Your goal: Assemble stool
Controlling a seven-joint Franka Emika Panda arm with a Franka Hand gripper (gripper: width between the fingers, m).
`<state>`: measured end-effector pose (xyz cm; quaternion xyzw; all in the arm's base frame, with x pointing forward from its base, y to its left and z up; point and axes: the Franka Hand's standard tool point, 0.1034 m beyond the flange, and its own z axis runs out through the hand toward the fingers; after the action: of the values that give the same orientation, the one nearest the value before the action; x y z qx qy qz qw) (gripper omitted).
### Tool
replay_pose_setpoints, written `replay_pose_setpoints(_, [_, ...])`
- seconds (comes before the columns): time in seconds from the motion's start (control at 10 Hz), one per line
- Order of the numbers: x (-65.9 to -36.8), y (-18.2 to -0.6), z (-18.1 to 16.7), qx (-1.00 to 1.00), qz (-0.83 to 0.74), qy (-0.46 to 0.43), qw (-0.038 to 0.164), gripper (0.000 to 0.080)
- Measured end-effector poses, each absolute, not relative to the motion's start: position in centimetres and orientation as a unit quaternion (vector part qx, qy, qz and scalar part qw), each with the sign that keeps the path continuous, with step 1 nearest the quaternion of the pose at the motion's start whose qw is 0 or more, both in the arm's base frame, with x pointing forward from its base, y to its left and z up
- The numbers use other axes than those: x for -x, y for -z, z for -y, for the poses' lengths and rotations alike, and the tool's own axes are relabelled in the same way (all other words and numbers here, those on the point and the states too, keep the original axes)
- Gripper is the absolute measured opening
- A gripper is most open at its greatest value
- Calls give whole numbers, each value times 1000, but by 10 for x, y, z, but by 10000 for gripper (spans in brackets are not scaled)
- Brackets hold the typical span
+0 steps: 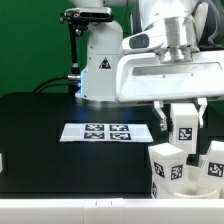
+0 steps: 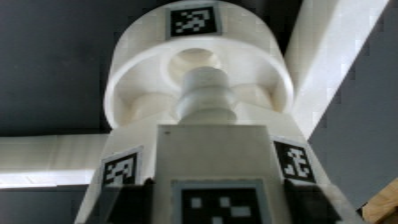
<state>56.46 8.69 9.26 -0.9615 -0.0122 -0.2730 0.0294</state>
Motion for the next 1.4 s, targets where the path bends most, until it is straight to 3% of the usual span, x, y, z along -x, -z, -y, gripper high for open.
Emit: replay_pose_setpoints(1.4, [-557, -65, -96, 963, 14, 266, 27, 334])
